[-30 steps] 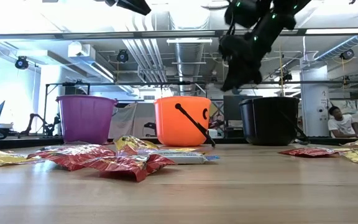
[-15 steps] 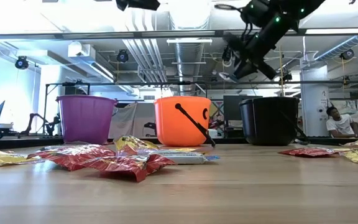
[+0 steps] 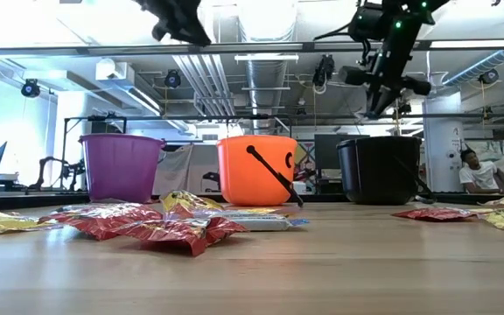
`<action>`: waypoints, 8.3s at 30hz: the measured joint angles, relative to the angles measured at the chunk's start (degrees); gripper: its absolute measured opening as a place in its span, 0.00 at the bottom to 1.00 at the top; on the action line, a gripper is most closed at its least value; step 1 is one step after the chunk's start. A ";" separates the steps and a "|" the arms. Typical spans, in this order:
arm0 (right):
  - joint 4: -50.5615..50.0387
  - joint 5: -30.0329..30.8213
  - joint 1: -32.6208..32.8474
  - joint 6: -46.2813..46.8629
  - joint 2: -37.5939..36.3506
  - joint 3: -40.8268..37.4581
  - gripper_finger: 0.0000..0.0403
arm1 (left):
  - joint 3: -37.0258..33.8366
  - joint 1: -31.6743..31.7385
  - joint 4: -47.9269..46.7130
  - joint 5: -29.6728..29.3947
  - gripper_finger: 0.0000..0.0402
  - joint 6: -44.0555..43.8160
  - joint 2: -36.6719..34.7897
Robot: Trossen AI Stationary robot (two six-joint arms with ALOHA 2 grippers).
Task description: Sort candy by brand, put in halloween buckets
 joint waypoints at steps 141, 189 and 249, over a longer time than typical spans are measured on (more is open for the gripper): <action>11.45 -13.10 10.92 -14.09 0.46 2.31 0.40 | -29.77 -27.13 -9.69 14.55 0.04 -31.49 -3.55; 24.57 -39.01 36.65 -59.01 32.57 27.76 0.42 | -29.55 -26.65 8.60 23.70 0.00 -19.88 -9.57; -25.57 8.82 3.15 -7.69 21.73 26.05 0.46 | -29.55 -27.52 -22.87 16.16 0.39 -31.13 -9.73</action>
